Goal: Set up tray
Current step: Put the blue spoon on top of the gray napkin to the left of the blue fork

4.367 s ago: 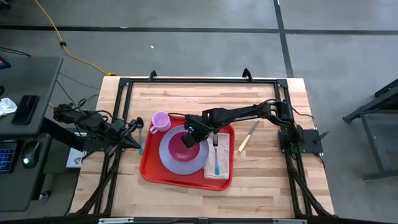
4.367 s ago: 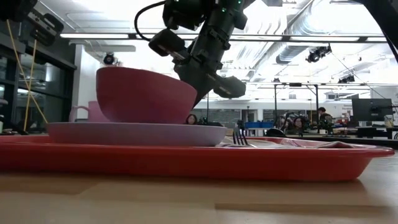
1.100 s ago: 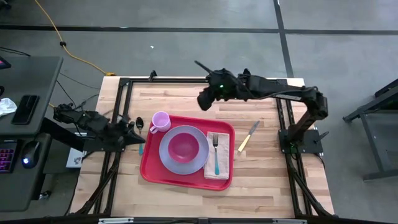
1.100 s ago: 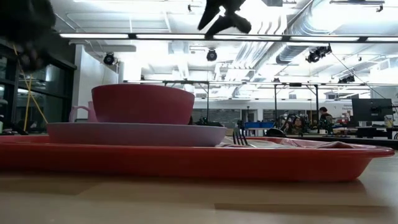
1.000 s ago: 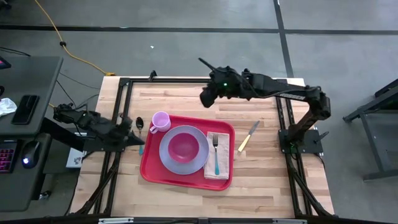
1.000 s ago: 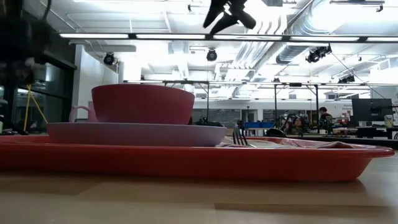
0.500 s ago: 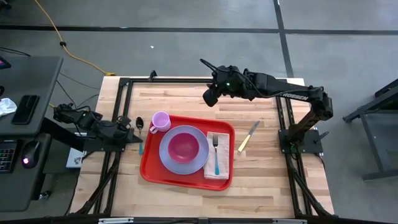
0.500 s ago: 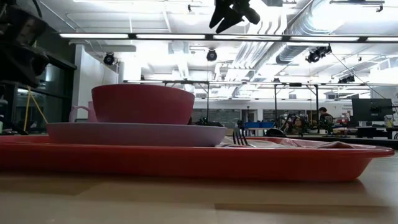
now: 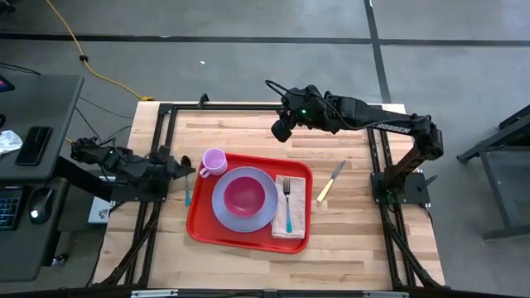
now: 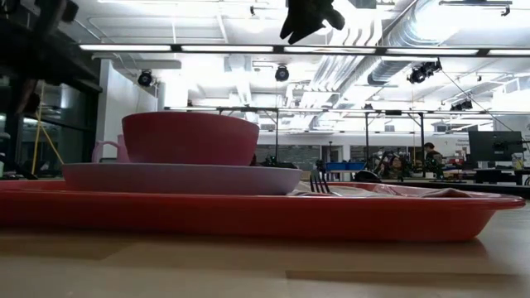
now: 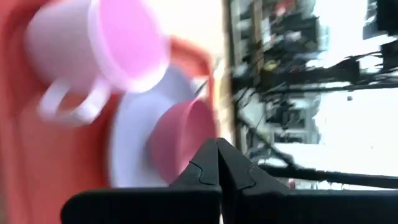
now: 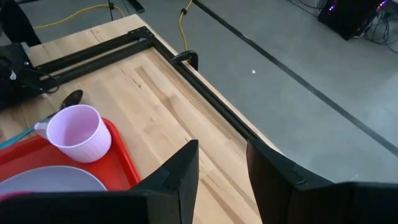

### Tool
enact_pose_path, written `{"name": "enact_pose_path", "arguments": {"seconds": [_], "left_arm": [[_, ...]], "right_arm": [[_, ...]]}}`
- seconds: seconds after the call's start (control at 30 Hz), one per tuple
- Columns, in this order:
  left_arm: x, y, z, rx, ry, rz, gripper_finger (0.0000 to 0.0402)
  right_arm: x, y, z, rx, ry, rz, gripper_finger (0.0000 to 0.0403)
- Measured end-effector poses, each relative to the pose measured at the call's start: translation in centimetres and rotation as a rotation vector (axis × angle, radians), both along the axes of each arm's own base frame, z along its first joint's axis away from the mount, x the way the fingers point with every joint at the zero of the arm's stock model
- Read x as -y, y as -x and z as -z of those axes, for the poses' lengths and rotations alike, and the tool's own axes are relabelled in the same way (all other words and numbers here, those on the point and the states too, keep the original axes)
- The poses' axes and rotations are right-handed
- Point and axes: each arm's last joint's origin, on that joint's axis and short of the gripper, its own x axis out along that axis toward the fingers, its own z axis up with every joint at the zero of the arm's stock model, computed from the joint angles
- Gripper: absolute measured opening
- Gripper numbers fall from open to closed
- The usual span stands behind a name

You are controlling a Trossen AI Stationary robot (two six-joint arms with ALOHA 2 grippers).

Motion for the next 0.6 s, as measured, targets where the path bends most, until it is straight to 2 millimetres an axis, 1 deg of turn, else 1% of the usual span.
{"name": "enact_pose_path", "arguments": {"seconds": [0.07,0.13,0.2,0.27,0.37,0.53,0.57,0.6], "left_arm": [[-0.2,0.1,-1.4,0.032,-0.043,-0.040,0.0021],[-0.4,0.3,-2.9,0.027,-0.095,-0.067,0.0021],[-0.4,0.2,-4.7,0.007,-0.142,-0.068,0.0021],[-0.4,0.2,-6.6,-0.049,-0.179,-0.063,0.0021],[-0.4,0.2,-9.1,-0.234,-0.224,-0.064,0.0021],[-0.3,0.7,-12.5,-0.676,-0.232,-0.080,0.0021],[0.0,0.0,-13.0,-0.709,-0.221,-0.072,0.0021],[0.2,-0.5,-13.5,-0.699,-0.253,-0.044,0.0021]], "right_arm": [[0.0,0.0,0.0,-0.005,0.006,-0.004,0.0114],[0.0,0.0,0.0,-0.015,0.017,-0.012,0.0114],[0.0,0.0,0.0,-0.025,0.025,-0.019,0.0114],[0.0,0.0,0.0,-0.027,0.033,-0.011,0.0114],[0.1,0.1,0.0,-0.033,0.040,-0.008,0.0114],[0.4,0.1,0.0,-0.041,0.045,-0.008,0.0114],[0.5,0.1,0.0,-0.041,0.044,-0.008,0.0114],[0.6,0.2,0.0,-0.041,0.044,-0.005,0.0114]]}}
